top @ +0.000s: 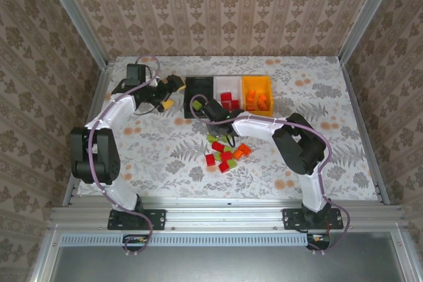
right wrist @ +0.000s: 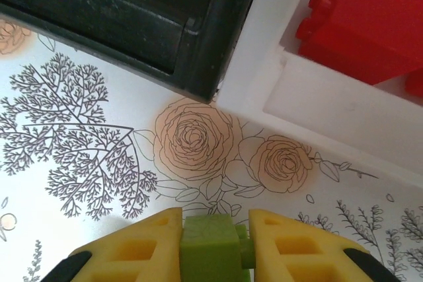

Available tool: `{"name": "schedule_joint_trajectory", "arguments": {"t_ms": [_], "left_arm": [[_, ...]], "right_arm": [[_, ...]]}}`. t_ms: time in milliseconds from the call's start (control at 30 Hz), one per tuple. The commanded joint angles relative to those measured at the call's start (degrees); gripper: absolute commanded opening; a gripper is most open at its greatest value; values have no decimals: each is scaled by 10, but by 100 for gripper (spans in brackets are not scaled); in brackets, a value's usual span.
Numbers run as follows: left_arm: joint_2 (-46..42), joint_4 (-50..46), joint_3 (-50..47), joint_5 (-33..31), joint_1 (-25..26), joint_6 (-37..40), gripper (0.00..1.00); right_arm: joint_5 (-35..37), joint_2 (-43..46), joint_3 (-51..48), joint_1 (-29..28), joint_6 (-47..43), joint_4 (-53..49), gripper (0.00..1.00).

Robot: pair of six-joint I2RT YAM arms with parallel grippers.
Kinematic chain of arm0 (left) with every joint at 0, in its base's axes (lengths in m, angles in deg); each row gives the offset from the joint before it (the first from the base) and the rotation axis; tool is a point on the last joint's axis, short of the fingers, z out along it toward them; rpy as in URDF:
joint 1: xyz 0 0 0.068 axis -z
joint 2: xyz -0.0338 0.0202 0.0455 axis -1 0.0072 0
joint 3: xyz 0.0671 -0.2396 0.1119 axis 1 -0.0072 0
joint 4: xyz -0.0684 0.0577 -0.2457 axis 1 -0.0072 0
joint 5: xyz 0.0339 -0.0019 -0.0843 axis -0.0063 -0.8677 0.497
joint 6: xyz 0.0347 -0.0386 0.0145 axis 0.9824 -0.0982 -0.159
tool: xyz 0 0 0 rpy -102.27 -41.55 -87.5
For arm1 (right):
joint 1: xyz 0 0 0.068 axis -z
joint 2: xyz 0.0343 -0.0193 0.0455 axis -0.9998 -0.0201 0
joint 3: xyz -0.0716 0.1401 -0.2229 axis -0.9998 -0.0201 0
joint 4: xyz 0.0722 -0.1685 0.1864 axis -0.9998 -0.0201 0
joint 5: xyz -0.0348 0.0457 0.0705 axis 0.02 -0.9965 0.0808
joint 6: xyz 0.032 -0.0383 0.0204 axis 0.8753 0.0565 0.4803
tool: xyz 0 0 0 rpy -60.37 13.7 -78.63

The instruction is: Sort the legos into containers by color

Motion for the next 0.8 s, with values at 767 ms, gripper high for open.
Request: {"name": "schedule_joint_trajectory", "arguments": {"t_ms": [767], "left_arm": [[-10, 18, -9, 13, -47, -19, 97]], "right_arm": [[-15, -195, 391, 29, -50, -84, 29]]}}
